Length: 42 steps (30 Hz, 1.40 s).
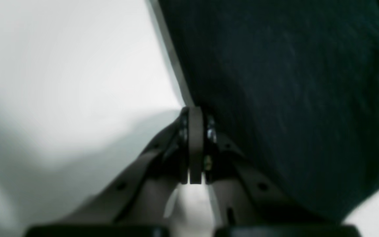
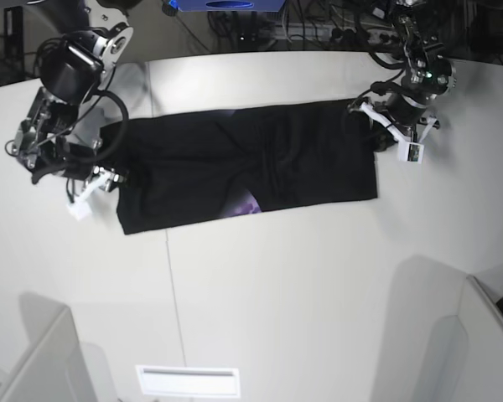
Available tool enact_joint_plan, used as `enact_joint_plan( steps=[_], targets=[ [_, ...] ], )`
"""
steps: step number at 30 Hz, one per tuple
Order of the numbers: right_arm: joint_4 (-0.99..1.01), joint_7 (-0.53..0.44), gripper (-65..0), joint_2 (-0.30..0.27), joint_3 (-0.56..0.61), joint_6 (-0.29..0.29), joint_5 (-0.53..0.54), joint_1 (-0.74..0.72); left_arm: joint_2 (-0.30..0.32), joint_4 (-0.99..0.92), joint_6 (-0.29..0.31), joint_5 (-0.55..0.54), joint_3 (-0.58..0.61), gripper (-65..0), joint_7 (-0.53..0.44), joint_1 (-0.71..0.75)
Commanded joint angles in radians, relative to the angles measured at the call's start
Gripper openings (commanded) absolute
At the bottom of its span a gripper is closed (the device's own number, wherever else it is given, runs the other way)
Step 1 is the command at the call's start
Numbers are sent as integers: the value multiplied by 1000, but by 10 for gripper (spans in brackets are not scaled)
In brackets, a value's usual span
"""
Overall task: Fold the T-shirt properly
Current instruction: 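Grasp the strip's end with the right gripper and lift it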
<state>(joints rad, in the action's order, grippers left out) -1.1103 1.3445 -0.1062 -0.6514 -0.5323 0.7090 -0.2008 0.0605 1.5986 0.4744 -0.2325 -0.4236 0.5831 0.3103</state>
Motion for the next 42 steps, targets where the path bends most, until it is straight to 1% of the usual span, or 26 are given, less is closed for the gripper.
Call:
enact_joint_plan(
  steps=[1, 2, 3, 8, 12, 15, 18, 20, 26, 27, 29, 30, 32, 39, 42],
  targets=[
    [0, 39, -515, -19, 3, 4, -55, -2, 0, -13, -30, 37, 1, -650, 47, -18],
    [0, 39, -590, -22, 5, 4, -55, -2, 0, -25, -41, 37, 1, -650, 47, -40],
    [0, 37, -650, -25, 5, 4, -55, -4, 0, -36, -42, 37, 1, -650, 47, -56],
    [-40, 30, -650, -34, 6, 10, -56, -4, 0, -77, -42, 38, 4, -650, 50, -127],
    [-192, 33, -650, -31, 23, 111, -56, 11, 5, -50, -46, 38, 93, -650, 50, -118],
    [-313, 31, -650, -30, 95, 171, -55, 28, 3, -25, -46, 38, 96, -650, 50, -95],
    [-393, 33, -650, -5, 140, 225, -55, 48, 5, 12, -46, 37, 96, -650, 50, -73],
    [-439, 33, -650, 7, 167, 248, -55, 53, 8, 35, -46, 37, 96, -650, 50, -61],
    [-541, -4, -650, 56, 261, 257, -58, 96, 69, 64, -46, 37, 96, -650, 50, -10],
    [-558, -13, -650, 63, 284, 271, -58, 100, 80, 58, -46, 37, 96, -650, 50, -10],
    [-592, -26, -650, 64, 335, 332, -58, 106, 86, 58, -46, 37, 96, -650, 50, -6],
    [-607, -32, -650, 73, 356, 354, -56, 108, 86, 59, -46, 37, 96, -650, 50, -6],
    [-627, -44, -650, 90, 387, 383, -56, 120, 89, 61, -46, 37, 96, -650, 50, -4],
    [-641, -59, -650, 147, 453, 390, -56, 128, 92, 58, -46, 37, 95, -650, 50, 11],
    [-643, -59, -650, 170, 479, 390, -56, 137, 92, 61, -46, 38, 55, -650, 50, 25]
  ],
)
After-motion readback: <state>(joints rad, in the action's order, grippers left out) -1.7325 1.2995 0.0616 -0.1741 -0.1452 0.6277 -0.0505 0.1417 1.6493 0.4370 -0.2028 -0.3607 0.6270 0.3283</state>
